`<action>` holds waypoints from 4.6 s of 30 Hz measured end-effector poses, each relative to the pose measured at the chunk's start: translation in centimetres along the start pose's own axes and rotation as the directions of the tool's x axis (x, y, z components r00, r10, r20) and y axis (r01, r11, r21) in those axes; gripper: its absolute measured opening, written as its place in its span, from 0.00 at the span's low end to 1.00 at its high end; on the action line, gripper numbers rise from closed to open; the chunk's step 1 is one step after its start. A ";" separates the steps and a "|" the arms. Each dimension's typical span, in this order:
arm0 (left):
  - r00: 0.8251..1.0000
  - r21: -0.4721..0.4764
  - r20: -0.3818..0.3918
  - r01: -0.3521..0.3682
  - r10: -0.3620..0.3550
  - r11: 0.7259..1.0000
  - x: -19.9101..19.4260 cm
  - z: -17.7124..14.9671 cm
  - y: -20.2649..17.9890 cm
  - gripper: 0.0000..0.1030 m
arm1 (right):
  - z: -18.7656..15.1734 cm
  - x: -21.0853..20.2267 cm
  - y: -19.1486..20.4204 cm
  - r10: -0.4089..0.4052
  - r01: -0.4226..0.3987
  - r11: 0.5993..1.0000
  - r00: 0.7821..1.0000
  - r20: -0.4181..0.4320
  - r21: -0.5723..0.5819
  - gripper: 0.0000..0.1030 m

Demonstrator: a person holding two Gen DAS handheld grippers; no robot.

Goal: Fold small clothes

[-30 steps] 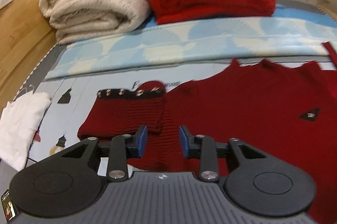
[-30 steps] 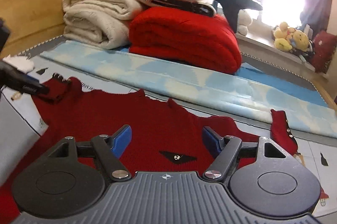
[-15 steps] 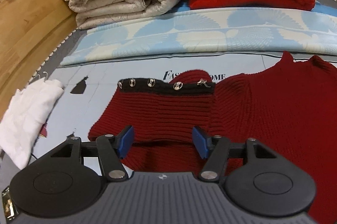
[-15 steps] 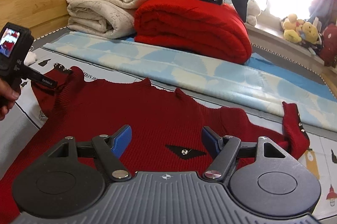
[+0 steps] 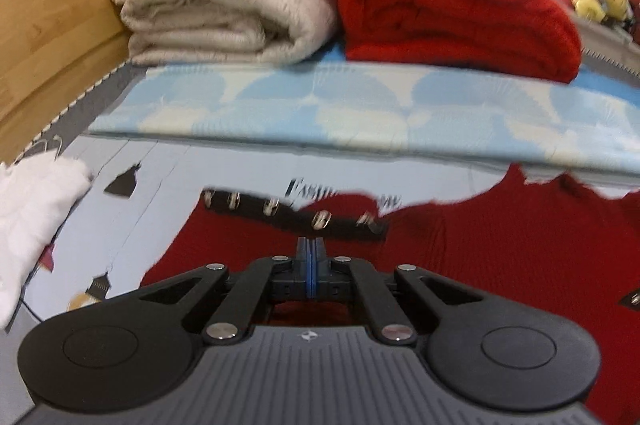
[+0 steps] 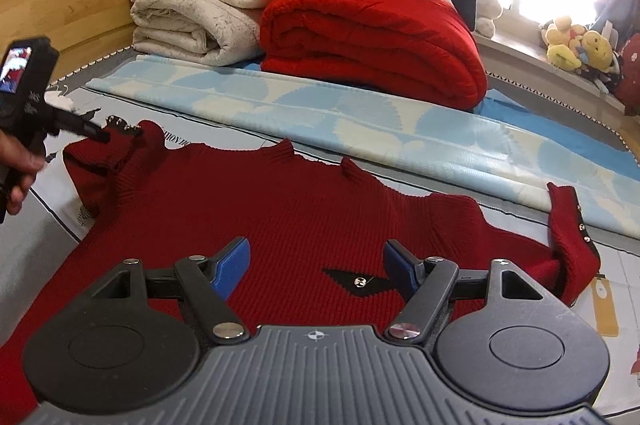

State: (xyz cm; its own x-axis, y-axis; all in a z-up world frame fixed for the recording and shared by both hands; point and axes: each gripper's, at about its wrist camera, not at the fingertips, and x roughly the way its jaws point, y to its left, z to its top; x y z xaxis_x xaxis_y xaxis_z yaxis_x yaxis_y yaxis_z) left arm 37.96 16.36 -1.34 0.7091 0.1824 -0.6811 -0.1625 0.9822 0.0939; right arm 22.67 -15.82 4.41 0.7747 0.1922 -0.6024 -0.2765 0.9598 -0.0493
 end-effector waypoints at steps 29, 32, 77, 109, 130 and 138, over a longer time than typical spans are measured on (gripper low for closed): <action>0.904 -0.089 -0.035 0.423 -0.427 0.902 -6.8 1.7 -7.4 0.03 | -0.3 1.1 -1.3 -0.012 0.015 0.994 0.999 -0.030 0.112 0.73; 0.860 -0.071 -0.076 0.500 -0.505 0.863 -7.3 0.6 -10.9 0.03 | -0.4 1.5 -2.5 -0.049 0.058 0.981 0.997 -0.053 0.184 0.73; 0.967 -0.259 -0.150 0.163 -0.206 0.952 -6.1 1.7 -0.7 0.34 | -4.0 7.9 -1.5 0.171 -0.077 0.876 0.972 -0.158 0.476 0.68; 0.971 -0.396 -0.099 0.162 -0.218 0.904 -7.9 3.0 5.9 0.34 | 1.7 8.5 -12.6 -0.331 0.354 0.800 0.934 -0.136 0.484 0.02; 0.968 -0.378 -0.105 0.173 -0.228 0.909 -7.7 3.4 4.8 0.38 | -3.2 8.2 -9.0 -0.205 0.211 0.868 0.977 -0.064 0.449 0.48; 0.962 -0.351 -0.116 0.192 -0.246 0.917 -7.6 3.3 3.5 0.38 | -3.4 13.4 -3.2 0.007 0.064 0.948 0.975 -0.221 0.313 0.54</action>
State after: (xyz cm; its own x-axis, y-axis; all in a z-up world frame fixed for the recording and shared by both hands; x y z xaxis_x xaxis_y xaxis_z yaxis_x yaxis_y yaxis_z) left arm 34.24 18.51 6.53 0.6426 -0.0715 -0.7628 -0.2533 0.9198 -0.2995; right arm 32.02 -16.99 -6.25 0.6280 0.1492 -0.7638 -0.0345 0.9858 0.1642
